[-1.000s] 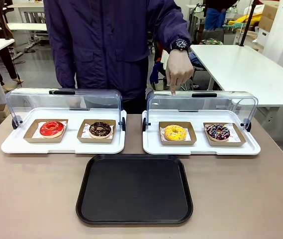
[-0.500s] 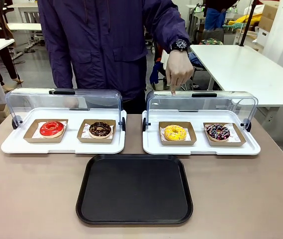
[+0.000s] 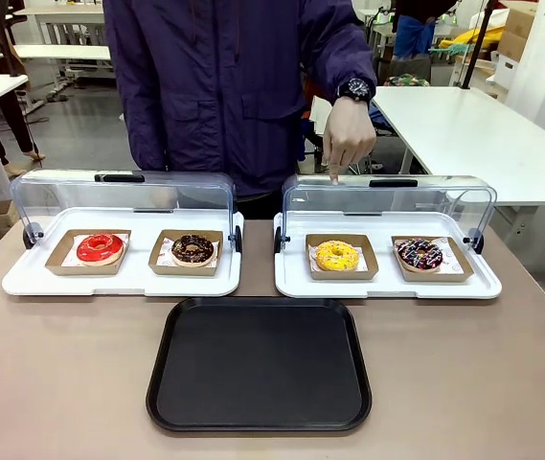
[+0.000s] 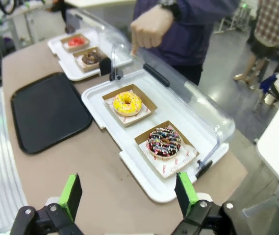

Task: Move the third donut from the left to the tray.
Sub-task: Pick up the Paper togo box containing the Donut indicated by the person and place it on the Handle tray.

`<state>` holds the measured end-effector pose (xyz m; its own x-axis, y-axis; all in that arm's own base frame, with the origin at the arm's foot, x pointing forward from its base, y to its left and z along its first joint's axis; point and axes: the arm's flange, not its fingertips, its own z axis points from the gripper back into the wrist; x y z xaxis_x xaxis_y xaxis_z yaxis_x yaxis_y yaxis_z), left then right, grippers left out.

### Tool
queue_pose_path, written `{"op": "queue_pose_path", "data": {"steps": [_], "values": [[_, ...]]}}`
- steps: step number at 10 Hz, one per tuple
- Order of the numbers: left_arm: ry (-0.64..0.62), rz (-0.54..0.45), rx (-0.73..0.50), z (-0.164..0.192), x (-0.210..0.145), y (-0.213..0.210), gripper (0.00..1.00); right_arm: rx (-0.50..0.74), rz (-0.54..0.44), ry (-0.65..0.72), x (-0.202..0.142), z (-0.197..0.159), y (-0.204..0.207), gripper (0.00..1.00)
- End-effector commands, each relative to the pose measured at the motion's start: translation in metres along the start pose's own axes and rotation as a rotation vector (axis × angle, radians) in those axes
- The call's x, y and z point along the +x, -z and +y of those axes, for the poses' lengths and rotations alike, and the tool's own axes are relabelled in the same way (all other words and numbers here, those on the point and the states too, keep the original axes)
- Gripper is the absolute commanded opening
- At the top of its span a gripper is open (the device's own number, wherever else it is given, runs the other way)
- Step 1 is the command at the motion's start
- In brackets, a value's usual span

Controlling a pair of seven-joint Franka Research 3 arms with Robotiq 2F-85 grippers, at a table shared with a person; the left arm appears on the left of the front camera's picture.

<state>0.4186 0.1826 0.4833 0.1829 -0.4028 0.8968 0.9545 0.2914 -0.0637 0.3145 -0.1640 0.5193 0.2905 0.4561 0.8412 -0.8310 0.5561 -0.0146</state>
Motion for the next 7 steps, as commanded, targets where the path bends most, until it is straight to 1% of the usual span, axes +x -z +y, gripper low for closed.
{"op": "queue_pose_path", "data": {"steps": [1,2,4,6,7], "values": [[-0.002,0.012,-0.006,-0.002,0.001,-0.001,1.0,0.002,0.114,-0.065,0.055,0.005,0.032,1.0],[-0.002,0.012,-0.006,-0.002,0.001,-0.001,1.0,0.008,0.169,-0.116,0.077,0.014,0.056,1.0],[-0.002,0.012,-0.006,-0.002,0.001,-0.001,1.0,0.033,0.323,-0.219,0.112,0.043,0.113,1.0],[-0.002,0.012,-0.006,-0.002,0.001,-0.001,1.0,0.072,0.466,-0.307,0.131,0.076,0.172,1.0],[-0.002,0.012,-0.006,-0.002,0.001,-0.001,1.0,0.096,0.531,-0.351,0.134,0.085,0.199,1.0]]}}
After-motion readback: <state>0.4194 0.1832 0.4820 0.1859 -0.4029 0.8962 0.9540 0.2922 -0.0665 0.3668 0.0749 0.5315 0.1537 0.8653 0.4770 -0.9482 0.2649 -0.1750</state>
